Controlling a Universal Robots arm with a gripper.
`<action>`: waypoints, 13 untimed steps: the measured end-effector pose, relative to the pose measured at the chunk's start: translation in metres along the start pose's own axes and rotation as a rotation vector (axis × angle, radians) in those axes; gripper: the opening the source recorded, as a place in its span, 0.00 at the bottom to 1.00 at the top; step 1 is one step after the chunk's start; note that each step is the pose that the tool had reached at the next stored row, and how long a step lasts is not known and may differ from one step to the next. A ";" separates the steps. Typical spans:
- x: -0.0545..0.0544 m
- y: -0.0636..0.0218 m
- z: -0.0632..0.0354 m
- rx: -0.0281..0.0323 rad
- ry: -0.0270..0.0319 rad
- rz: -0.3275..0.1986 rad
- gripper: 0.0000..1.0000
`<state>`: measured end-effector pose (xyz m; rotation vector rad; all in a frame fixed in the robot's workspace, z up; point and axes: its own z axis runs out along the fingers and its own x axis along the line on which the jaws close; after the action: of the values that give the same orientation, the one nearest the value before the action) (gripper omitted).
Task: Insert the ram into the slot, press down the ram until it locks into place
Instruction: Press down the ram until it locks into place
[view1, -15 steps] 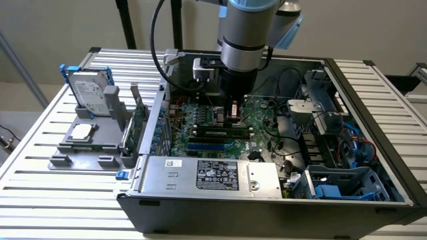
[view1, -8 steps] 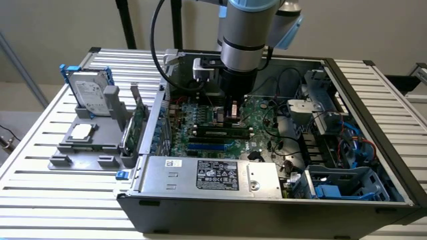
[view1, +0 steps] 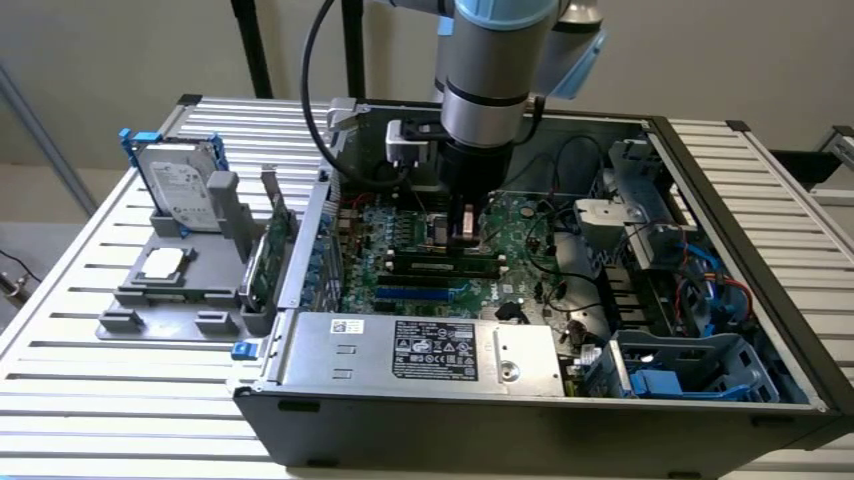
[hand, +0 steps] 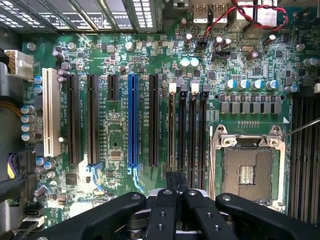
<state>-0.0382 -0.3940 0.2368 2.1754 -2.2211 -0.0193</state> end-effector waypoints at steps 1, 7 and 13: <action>0.000 0.0000 0.0010 0.0000 0.0000 0.000 0.11; 0.000 -0.0003 0.0065 -0.0005 0.0006 0.000 0.11; 0.000 -0.0004 0.0097 -0.0006 0.0008 0.000 0.11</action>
<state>-0.0381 -0.3941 0.2271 2.1747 -2.2204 -0.0191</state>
